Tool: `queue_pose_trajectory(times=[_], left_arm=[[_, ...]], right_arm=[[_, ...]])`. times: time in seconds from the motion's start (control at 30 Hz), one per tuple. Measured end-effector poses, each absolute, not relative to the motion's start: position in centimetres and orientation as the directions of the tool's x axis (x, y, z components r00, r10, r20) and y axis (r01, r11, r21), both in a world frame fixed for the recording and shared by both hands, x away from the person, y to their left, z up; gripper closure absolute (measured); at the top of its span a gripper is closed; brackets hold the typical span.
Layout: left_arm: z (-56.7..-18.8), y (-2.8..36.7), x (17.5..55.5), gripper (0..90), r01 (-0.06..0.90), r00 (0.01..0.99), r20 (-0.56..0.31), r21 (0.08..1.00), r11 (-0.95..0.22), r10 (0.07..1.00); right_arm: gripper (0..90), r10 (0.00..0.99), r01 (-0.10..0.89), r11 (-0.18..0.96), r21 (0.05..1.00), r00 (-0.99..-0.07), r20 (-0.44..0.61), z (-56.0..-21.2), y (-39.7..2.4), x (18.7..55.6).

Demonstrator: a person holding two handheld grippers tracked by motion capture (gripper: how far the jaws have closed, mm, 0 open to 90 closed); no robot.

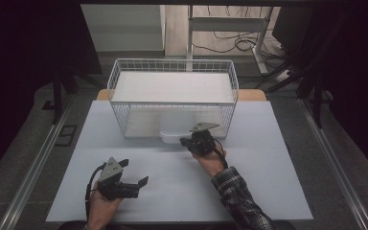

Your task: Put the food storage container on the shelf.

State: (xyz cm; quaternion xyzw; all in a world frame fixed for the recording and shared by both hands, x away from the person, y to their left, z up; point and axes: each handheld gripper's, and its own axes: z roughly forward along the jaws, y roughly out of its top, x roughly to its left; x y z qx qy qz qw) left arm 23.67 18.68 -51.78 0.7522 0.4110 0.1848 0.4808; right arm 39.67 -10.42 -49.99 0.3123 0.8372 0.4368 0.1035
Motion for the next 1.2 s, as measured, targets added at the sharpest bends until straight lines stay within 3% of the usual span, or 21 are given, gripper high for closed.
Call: queue_pose_trajectory(times=[1.2], left_arm=[[-52.3, 18.2, 24.0, 3.4, 0.443, 0.603, -0.098, 0.866, -0.230, 0.792]], right_arm=[[88.6, 0.647, 0.433, 0.430, 0.792, -0.760, 0.064, -50.3, -7.9, 43.6]])
